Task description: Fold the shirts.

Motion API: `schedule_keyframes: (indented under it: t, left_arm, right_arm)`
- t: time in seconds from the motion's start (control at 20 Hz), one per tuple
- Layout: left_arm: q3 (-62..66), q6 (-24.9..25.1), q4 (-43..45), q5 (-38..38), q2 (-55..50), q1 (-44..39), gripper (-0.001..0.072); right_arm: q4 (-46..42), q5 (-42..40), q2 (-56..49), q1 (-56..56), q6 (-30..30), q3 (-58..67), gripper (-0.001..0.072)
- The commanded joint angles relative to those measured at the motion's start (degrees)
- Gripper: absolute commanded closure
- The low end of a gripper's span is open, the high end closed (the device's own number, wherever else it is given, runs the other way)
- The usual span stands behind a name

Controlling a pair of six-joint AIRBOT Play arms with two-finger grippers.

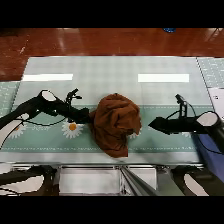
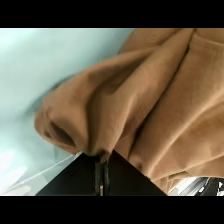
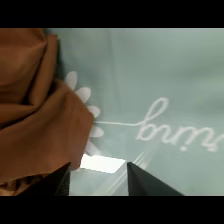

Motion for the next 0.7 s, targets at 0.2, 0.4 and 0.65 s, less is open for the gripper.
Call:
schedule_keyframes:
  t: [0.2,0.4,0.65]
  left_arm:
    - [2.08,0.72,-0.44,-0.50,-0.46,-0.13,0.0689]
    - [2.08,0.72,-0.44,-0.48,-0.46,-0.13,0.0689]
    - [4.94,0.72,-0.44,-2.54,-0.11,2.62,0.0689]
  right_arm:
    - [21.94,-8.63,-16.26,9.75,-13.05,0.33,0.0305]
    - [23.47,-9.70,-23.39,13.79,-13.97,5.66,0.0331]
    - [20.35,-2.78,-23.65,12.94,-16.92,16.13,0.0694]
